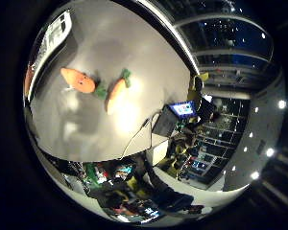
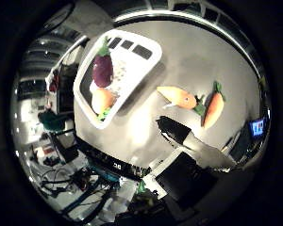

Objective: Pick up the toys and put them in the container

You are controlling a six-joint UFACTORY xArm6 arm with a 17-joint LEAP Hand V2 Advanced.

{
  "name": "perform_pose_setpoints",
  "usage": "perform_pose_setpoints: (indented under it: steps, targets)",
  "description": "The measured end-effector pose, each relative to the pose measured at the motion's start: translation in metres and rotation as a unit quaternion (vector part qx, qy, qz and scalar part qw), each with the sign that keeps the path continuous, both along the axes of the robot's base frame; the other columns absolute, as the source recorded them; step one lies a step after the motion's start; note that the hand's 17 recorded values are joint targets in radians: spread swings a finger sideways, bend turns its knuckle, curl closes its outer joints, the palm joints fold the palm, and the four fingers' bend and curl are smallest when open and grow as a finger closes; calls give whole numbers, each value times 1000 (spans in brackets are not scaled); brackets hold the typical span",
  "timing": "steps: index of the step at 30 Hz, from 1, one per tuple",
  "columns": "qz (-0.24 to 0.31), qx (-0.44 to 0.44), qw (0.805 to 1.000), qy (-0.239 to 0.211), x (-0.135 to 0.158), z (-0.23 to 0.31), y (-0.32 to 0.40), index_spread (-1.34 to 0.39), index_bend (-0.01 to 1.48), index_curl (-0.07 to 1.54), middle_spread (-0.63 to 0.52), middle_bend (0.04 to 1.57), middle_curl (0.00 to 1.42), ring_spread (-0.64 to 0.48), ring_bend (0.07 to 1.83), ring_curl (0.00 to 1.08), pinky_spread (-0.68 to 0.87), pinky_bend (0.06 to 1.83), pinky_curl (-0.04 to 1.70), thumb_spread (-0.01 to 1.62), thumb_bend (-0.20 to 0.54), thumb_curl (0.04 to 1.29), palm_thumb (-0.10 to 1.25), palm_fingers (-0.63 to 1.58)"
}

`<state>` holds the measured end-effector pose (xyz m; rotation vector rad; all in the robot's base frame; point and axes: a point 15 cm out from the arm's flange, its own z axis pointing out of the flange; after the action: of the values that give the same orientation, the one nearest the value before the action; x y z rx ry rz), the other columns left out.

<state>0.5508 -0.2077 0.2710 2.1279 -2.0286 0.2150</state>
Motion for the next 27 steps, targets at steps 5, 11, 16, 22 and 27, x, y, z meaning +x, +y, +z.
perform_pose_setpoints:
  steps: [5, 11, 16, 22, 27]
  targets:
    - [-26, 14, 999, 20, -8, -31, -26, -251, 159, 279, -58, 311, 372, -28, 512, 284, 340, 575, 210, 965, -26, 352, 707, 255]
    - [-30, 30, 998, 38, -8, -63, -27, -250, 159, 279, -58, 313, 369, -31, 512, 279, 338, 575, 209, 971, -26, 350, 703, 254]
    - [-23, 33, 998, 44, 1, -89, -20, -252, 162, 282, -59, 320, 368, -31, 510, 274, 337, 571, 207, 972, -26, 350, 703, 259]
    - [-9, 43, 997, 60, 9, -129, 1, -253, 163, 287, -60, 323, 369, -42, 510, 269, 337, 562, 204, 971, -24, 354, 716, 269]
    - [2, 56, 996, 71, 15, -155, 22, -249, 159, 286, -60, 331, 371, -55, 532, 272, 328, 553, 200, 975, -25, 354, 719, 283]
